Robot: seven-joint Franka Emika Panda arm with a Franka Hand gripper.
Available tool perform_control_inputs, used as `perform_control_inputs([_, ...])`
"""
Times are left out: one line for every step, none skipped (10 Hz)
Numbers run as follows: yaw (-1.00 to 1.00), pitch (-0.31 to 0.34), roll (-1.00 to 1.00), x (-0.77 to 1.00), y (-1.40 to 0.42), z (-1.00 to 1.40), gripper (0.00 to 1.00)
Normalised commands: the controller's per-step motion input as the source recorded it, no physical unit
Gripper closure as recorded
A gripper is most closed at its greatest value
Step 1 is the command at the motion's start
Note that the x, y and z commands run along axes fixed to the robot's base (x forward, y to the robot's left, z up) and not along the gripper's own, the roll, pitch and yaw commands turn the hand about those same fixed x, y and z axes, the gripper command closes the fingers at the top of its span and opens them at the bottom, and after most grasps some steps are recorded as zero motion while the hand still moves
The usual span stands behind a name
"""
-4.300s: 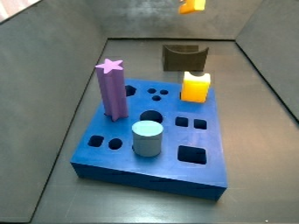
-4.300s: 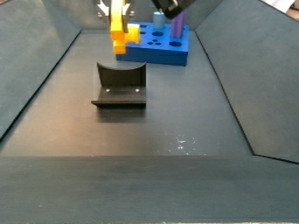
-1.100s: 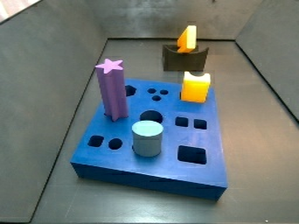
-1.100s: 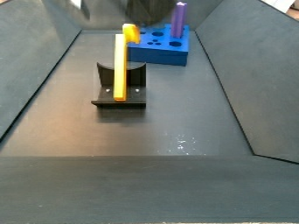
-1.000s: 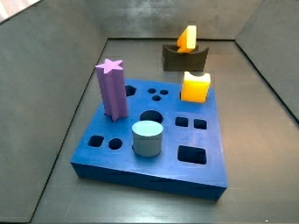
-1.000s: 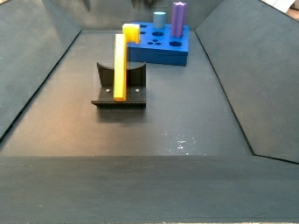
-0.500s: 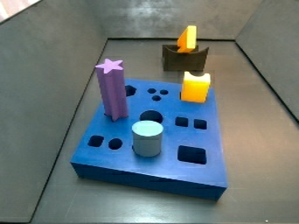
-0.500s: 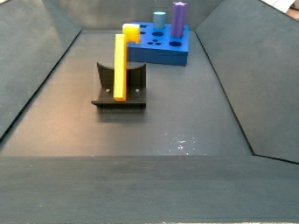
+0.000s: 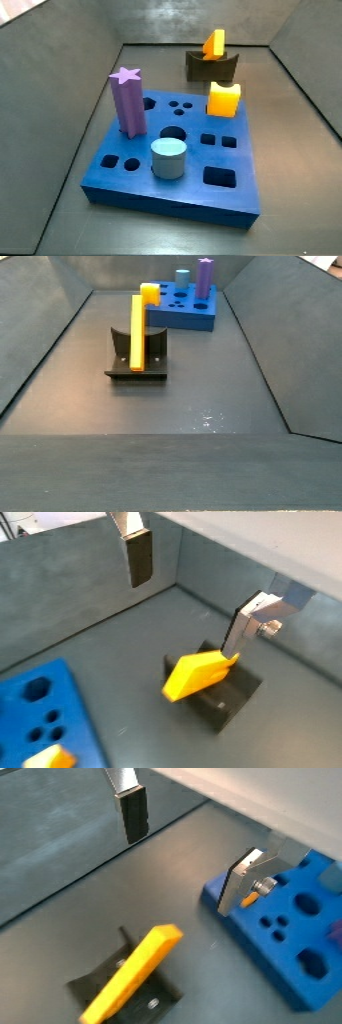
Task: Pick up the double-square object. Move up. Place the double-square object on the fixture. Regrasp the double-square object. Move to above the board. Insert the double-square object.
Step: Regrasp the double-square object.
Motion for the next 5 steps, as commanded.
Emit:
perform_control_inputs([0.02,0.026,1.0,0.01,-0.02,0.01,0.0])
perform_control_inputs([0.02,0.035,1.0,0.02,-0.02,0.01,0.0])
perform_control_inputs([0.02,0.046,1.0,0.04,-0.02,-0.01,0.0])
perform_control_inputs([0.03,0.056,1.0,0.05,-0.03,-0.01,0.0])
perform_control_inputs([0.03,0.064,1.0,0.06,-0.03,-0.01,0.0])
